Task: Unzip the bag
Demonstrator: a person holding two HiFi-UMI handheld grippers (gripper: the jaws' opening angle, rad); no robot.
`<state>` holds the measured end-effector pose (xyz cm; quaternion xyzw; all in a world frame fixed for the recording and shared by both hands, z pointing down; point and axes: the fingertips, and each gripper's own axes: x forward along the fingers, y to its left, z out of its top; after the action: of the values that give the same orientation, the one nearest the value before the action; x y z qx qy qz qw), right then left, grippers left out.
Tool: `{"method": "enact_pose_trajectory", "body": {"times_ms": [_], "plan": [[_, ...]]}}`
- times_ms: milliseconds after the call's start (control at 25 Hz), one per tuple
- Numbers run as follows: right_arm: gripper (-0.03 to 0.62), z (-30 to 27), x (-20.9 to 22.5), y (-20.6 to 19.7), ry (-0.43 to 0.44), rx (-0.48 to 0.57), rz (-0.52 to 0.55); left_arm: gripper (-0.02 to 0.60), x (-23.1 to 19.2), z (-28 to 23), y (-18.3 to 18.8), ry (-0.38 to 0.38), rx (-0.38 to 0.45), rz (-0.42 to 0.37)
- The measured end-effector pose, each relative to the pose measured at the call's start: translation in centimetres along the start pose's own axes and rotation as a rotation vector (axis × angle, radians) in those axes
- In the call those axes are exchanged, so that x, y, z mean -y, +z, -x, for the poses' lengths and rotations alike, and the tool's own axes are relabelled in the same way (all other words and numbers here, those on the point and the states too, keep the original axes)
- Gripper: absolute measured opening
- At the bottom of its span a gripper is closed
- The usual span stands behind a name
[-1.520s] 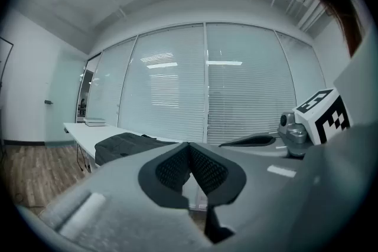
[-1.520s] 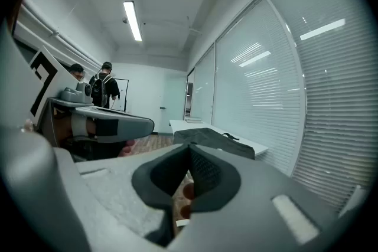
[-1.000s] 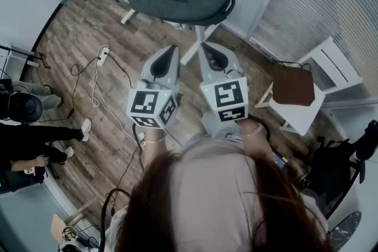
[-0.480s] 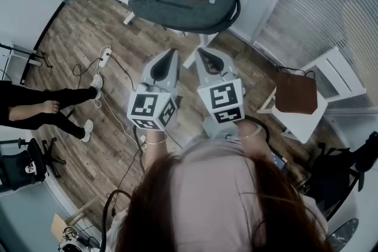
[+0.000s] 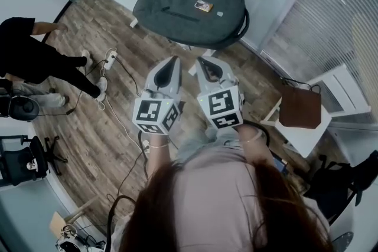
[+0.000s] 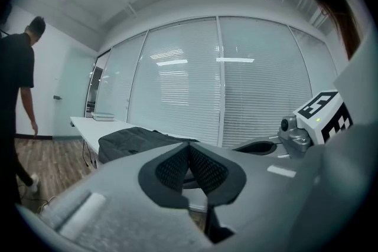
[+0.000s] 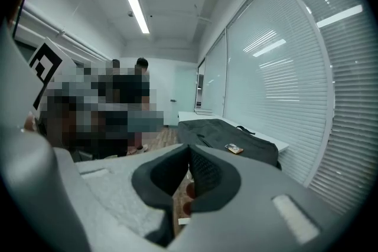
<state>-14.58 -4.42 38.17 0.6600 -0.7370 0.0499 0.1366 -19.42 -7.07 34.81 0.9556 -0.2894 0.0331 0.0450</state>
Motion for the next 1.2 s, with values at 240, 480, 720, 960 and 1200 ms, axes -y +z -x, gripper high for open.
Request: {"method": "enact_pose_trajectory", "body": {"times_ms": [240, 480, 720, 960, 1200], "plan": [[0.021, -2.9, -0.2, -1.0, 0.011, -0.034, -0.001, 0.009, -2.0, -1.3, -1.4, 0.002, -0.023, 0.008], [0.032, -6.0, -0.1, -2.0, -0.03, -0.071, -0.025, 0.009, -4.1, -3.7, -2.4, -0.061, -0.043, 0.004], [0.038, -8.9, 0.7, -3.5, -0.08, -0.108, -0.068, 0.009, -5.7, -6.4, -3.7, -0.127, -0.077, -0.004], [0.041, -11.4, 1.3, -5.2, -0.115, -0.156, -0.098, 0.009, -7.4, -9.0, -5.3, -0.174, -0.115, -0.001], [0.043, -13.1, 1.2, -7.7, -0.138, -0.215, -0.144, 0.009, -8.8, -11.0, -6.8, -0.206, -0.155, 0.007]]}}
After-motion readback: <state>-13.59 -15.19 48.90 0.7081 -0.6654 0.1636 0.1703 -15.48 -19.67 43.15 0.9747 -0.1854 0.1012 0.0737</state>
